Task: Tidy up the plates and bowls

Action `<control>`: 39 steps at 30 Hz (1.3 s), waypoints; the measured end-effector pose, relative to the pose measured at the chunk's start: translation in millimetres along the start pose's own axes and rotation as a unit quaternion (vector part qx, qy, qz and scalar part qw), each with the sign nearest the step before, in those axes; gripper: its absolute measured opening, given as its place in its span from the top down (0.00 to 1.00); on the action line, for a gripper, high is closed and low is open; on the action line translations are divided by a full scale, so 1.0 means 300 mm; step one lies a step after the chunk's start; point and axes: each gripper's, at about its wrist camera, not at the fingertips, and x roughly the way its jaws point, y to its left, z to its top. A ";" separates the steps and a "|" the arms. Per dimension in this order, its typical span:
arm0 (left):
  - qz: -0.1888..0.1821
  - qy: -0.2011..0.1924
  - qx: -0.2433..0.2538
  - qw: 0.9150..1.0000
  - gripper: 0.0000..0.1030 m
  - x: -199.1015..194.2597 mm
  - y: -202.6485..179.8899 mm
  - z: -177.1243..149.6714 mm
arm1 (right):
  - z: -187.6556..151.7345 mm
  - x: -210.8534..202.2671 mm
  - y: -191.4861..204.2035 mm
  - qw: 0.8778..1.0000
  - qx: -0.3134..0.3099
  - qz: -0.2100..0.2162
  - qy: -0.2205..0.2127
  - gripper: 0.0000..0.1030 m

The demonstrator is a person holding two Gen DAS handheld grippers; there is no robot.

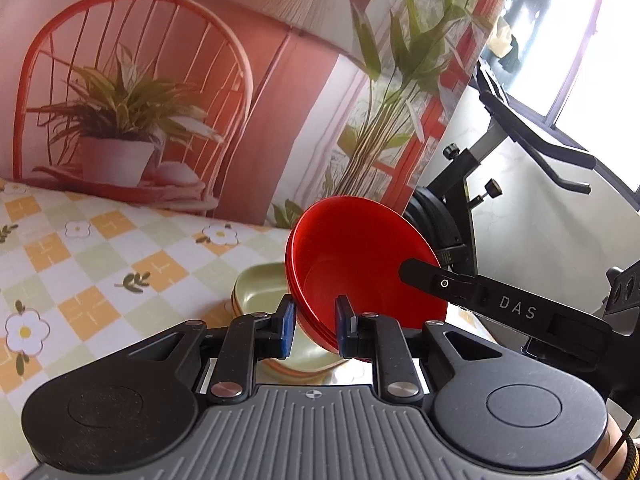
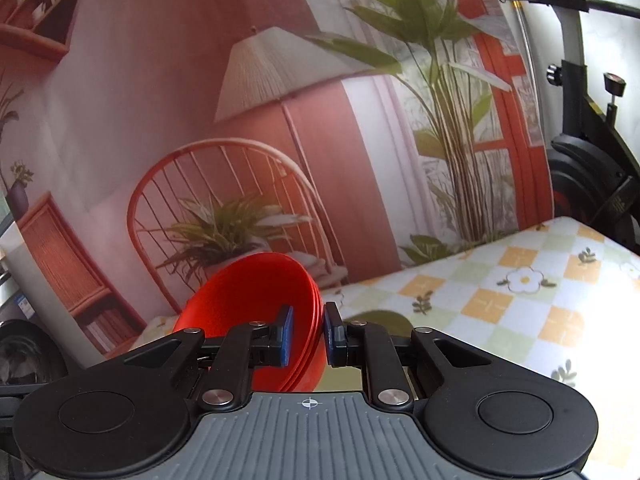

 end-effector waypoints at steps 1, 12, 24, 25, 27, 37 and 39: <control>-0.001 -0.006 0.002 1.000 0.80 -0.002 -0.003 0.020 | 0.021 0.005 0.005 1.000 -0.004 0.002 -0.005 0.85; -0.002 -0.015 0.001 1.000 0.79 0.092 -0.002 0.129 | 0.130 0.138 -0.026 1.000 -0.012 0.000 -0.024 0.85; 0.014 0.076 -0.014 0.997 0.78 0.296 0.083 0.010 | -0.028 0.308 -0.166 0.998 0.006 -0.027 0.063 0.85; 0.015 0.082 -0.014 0.996 0.78 0.305 0.088 0.001 | -0.039 0.312 -0.176 0.997 0.011 -0.028 0.068 0.85; 0.017 0.090 -0.013 0.996 0.77 0.318 0.093 -0.014 | -0.062 0.318 -0.190 0.996 0.017 -0.028 0.077 0.85; 0.031 0.112 -0.001 0.993 0.77 0.348 0.096 -0.049 | -0.116 0.331 -0.219 0.994 0.035 -0.029 0.102 0.85; 0.033 0.115 0.000 0.993 0.77 0.351 0.094 -0.056 | -0.125 0.331 -0.221 0.993 0.038 -0.030 0.105 0.85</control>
